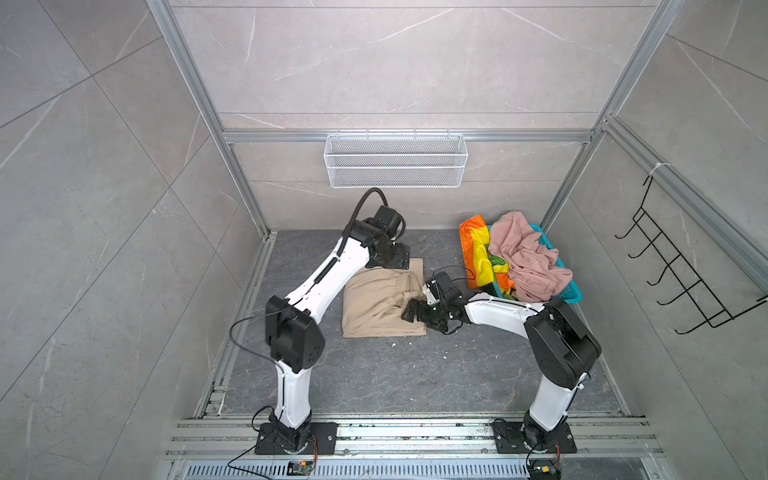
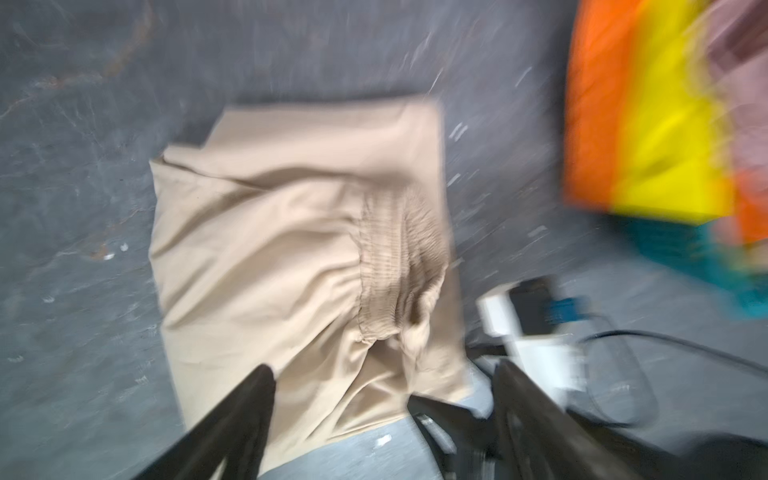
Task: Fold and stack the shorts
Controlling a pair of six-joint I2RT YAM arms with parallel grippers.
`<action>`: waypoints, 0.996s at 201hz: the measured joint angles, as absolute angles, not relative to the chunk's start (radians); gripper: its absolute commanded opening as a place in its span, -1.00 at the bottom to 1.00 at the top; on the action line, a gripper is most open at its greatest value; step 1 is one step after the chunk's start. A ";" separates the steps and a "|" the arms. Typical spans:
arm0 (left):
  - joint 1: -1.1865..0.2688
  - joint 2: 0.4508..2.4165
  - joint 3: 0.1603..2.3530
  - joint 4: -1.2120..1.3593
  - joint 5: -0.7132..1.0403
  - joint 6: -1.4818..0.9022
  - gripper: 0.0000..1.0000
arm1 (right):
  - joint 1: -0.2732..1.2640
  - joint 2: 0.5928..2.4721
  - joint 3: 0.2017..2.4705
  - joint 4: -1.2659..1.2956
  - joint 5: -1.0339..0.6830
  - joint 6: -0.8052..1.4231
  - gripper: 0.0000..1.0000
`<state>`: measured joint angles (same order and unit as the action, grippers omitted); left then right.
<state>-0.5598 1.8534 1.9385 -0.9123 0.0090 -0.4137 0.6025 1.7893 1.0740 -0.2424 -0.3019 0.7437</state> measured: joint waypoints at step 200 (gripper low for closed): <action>-0.266 1.546 0.769 -0.019 0.436 -0.936 0.99 | 0.645 2.015 1.335 -0.173 -0.366 0.856 0.99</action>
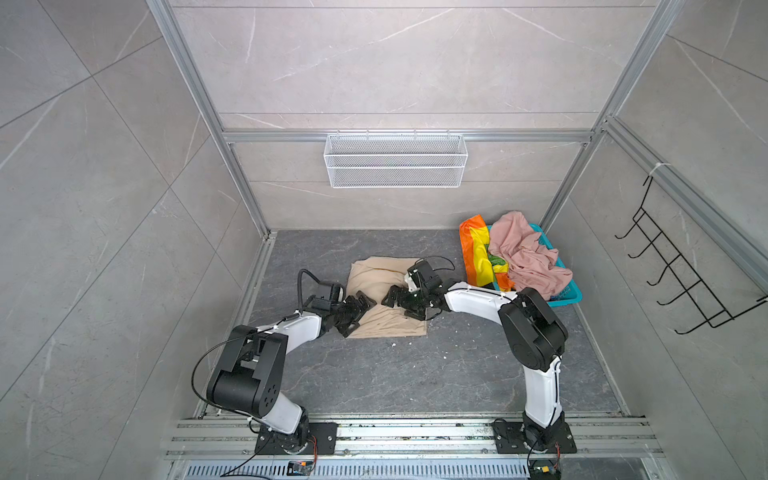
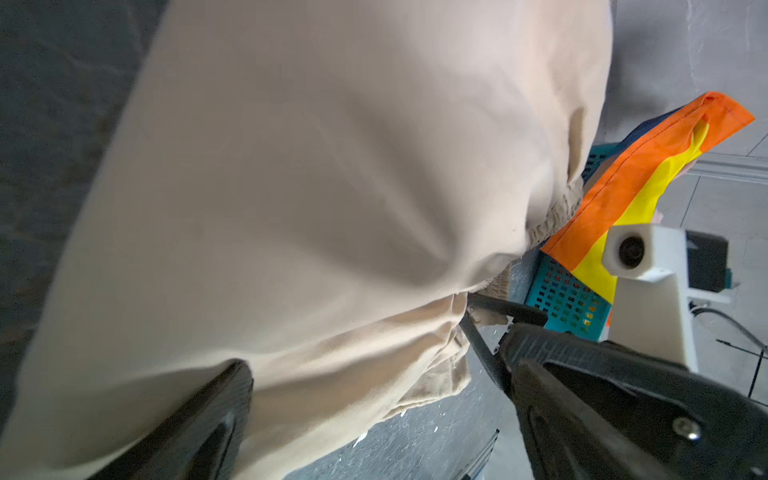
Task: Fold and stack the shorts
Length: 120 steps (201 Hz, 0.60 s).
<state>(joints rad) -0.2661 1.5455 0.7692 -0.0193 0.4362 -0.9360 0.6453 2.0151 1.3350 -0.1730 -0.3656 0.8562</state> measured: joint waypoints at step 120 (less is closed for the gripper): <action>-0.099 1.914 1.329 -0.553 0.422 -0.450 0.66 | 0.501 1.576 1.162 -0.379 -0.238 0.675 0.99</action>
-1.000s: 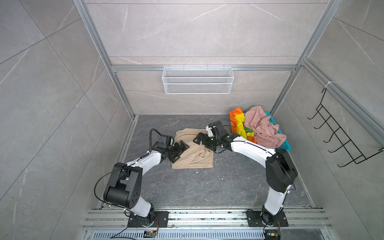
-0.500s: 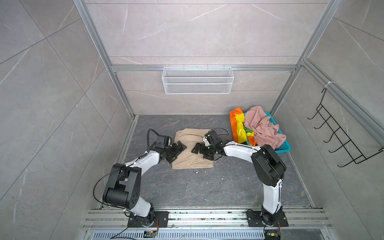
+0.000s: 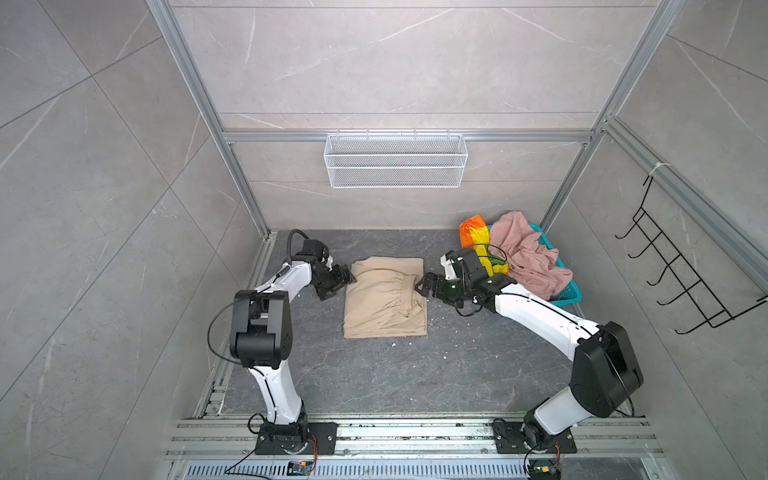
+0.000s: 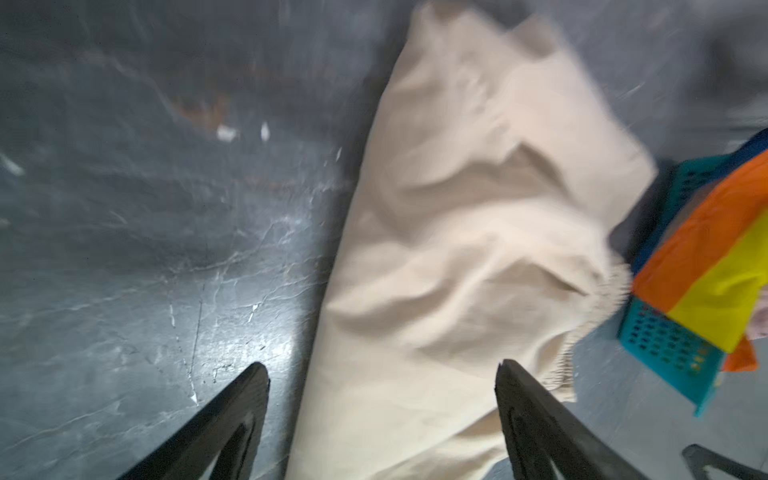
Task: Fold and stack the shorts
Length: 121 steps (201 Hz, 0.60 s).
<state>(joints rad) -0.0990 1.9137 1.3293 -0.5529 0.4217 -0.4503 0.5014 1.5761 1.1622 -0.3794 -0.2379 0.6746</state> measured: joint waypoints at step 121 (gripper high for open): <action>-0.123 2.075 1.509 -0.716 0.339 -0.372 -1.00 | 0.369 1.491 1.037 -0.401 -0.278 0.630 0.99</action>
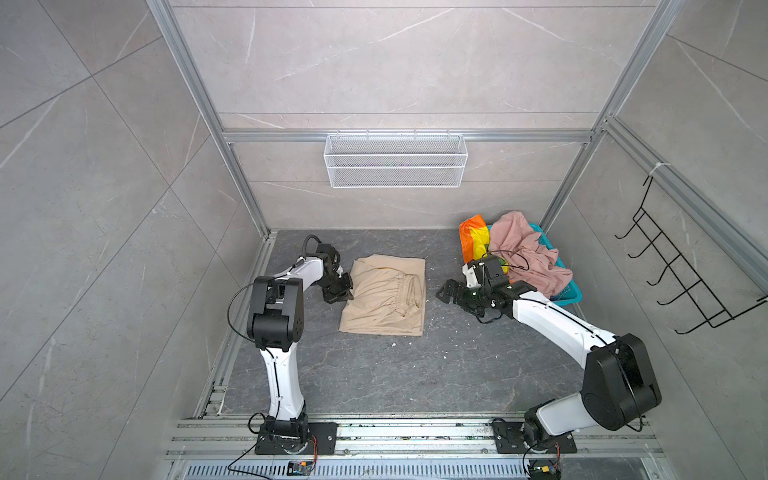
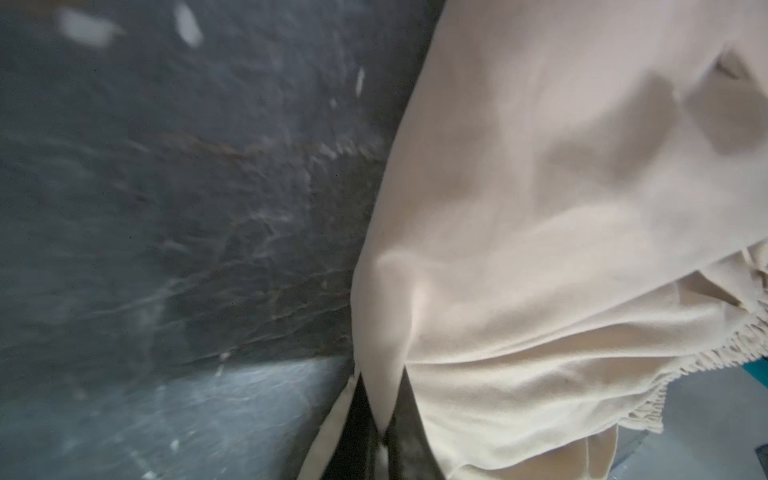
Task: Fold and stack the shorts
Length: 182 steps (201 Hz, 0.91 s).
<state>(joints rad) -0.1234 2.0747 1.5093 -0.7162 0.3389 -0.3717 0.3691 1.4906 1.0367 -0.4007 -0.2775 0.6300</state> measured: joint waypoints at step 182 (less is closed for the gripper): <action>0.244 2.401 2.220 -1.017 -0.191 -0.044 -1.00 | 0.329 1.546 1.150 -0.513 -0.301 0.561 0.99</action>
